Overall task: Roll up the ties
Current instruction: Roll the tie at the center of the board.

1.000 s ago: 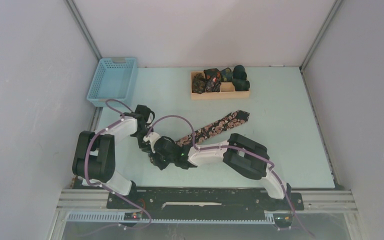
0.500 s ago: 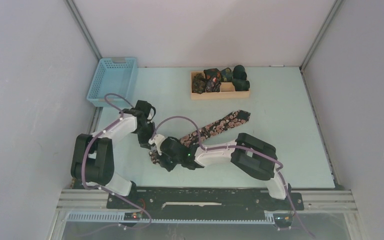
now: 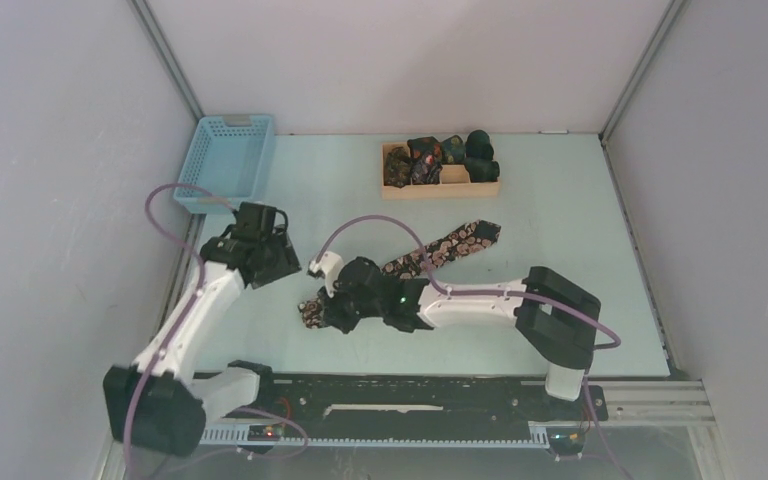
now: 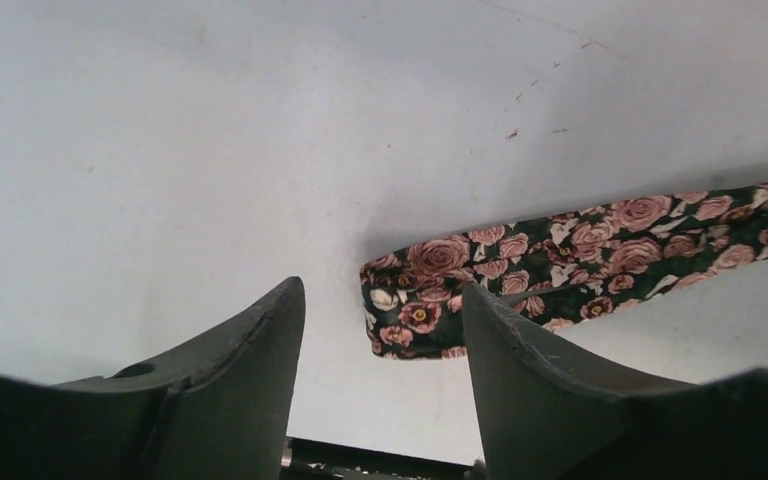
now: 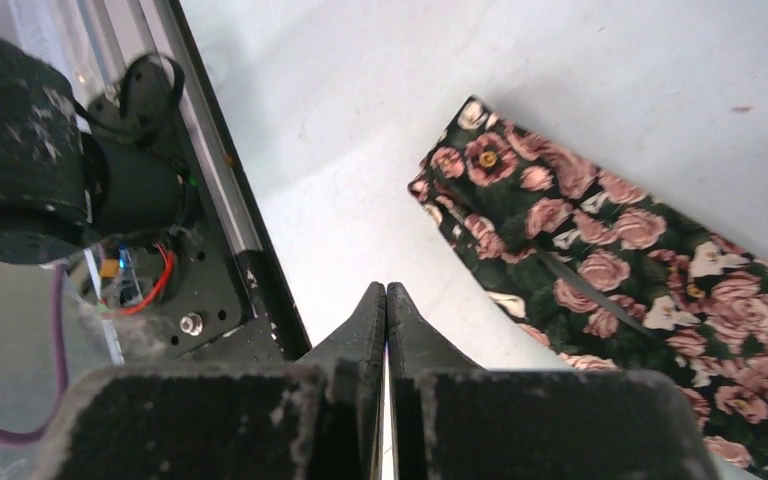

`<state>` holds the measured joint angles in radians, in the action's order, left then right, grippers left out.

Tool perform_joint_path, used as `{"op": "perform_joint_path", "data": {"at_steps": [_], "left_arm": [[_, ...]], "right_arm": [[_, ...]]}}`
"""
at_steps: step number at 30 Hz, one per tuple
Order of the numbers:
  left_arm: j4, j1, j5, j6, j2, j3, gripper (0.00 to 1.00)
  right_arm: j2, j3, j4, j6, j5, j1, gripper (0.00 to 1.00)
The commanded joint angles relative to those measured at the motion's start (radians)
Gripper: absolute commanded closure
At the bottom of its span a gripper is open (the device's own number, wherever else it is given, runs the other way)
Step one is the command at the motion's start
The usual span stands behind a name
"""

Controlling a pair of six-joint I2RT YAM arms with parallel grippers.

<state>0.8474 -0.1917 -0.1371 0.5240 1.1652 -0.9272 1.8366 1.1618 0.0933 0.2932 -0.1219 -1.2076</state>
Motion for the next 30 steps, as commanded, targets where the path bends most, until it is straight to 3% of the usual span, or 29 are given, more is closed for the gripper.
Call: {"op": "perform_joint_path", "data": {"at_steps": [1, 9, 15, 30], "left_arm": [[0.014, 0.005, -0.078, 0.139, -0.200, 0.094, 0.35], [-0.070, -0.024, -0.026, 0.299, -0.439, 0.334, 0.37], [-0.091, -0.110, -0.066, 0.380, -0.455, 0.390, 0.39], [-0.198, -0.168, -0.049, 0.380, -0.489, 0.498, 0.44]], "right_arm": [[-0.064, 0.019, 0.027, 0.072, -0.050, 0.053, 1.00], [0.040, 0.154, -0.055, 0.133, -0.133, 0.099, 1.00], [0.128, 0.234, -0.089, 0.154, -0.190, 0.121, 1.00], [0.239, 0.259, -0.127, 0.152, -0.241, 0.165, 1.00]]}}
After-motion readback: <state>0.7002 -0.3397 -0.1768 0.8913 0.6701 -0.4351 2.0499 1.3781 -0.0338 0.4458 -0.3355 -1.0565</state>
